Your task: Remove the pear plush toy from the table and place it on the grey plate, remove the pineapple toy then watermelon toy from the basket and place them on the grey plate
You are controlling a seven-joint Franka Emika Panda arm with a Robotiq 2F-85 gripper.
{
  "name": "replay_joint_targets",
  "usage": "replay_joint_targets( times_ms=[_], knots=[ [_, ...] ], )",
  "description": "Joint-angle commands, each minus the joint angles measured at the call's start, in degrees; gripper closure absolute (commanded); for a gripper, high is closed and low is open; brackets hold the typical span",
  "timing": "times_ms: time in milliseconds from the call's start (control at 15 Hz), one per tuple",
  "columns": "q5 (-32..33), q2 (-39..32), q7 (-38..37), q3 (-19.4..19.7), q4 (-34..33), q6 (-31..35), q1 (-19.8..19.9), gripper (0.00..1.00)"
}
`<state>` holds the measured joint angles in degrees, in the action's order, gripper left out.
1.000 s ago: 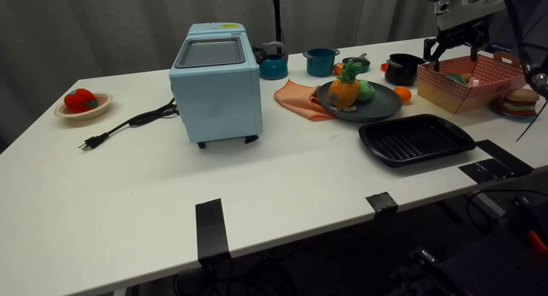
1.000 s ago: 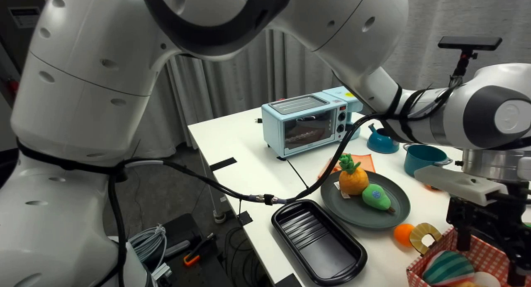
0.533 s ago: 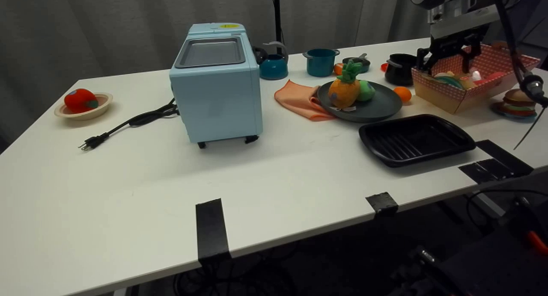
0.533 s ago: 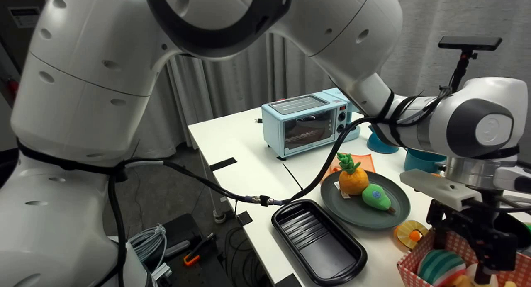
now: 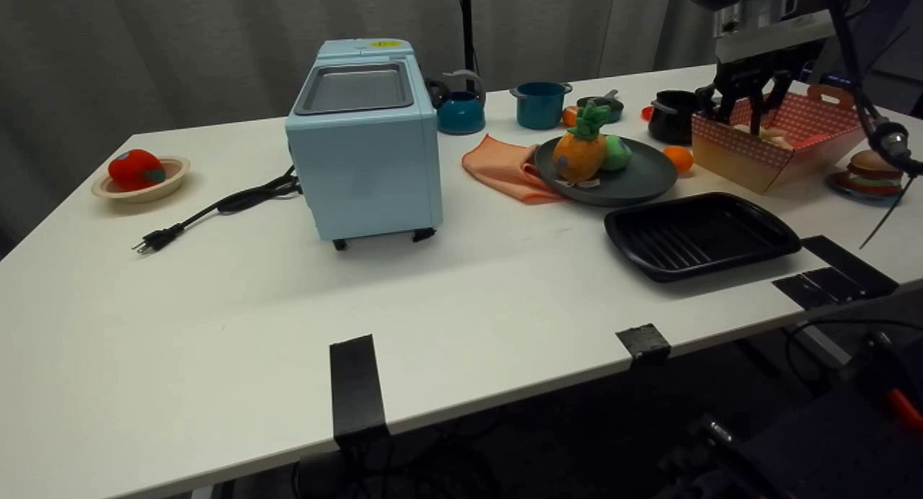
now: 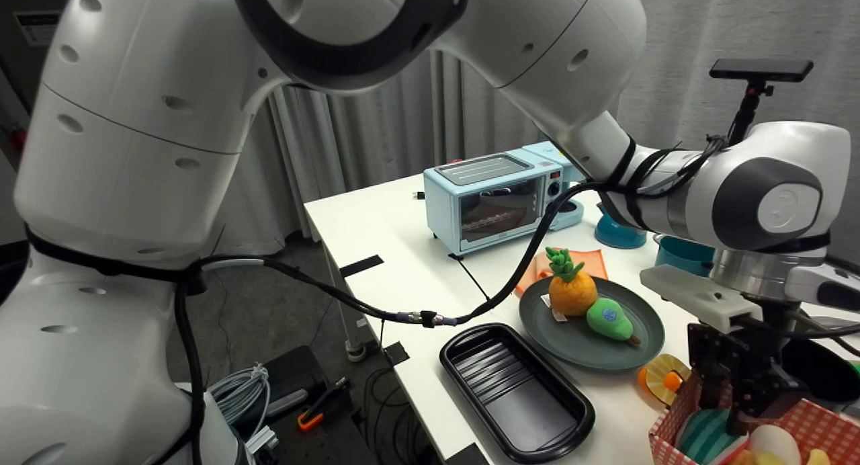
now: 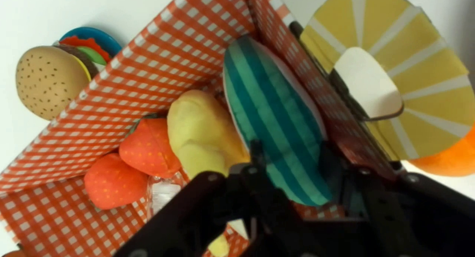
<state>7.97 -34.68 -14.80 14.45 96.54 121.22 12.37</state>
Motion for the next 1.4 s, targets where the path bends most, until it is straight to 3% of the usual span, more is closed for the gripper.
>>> replay_joint_targets(
  times_ms=[0,133,600,1333],
  knots=[
    [-1.77,0.46,0.28,-0.41,1.5,0.7,0.31,0.89],
    [-1.8,0.32,0.21,-0.43,1.71,0.63,0.19,1.0],
    [-2.69,0.49,0.17,-0.63,1.52,-0.01,0.5,1.0],
    [-11.35,6.28,0.72,-1.02,-2.87,0.79,3.3,1.0]
  ],
)
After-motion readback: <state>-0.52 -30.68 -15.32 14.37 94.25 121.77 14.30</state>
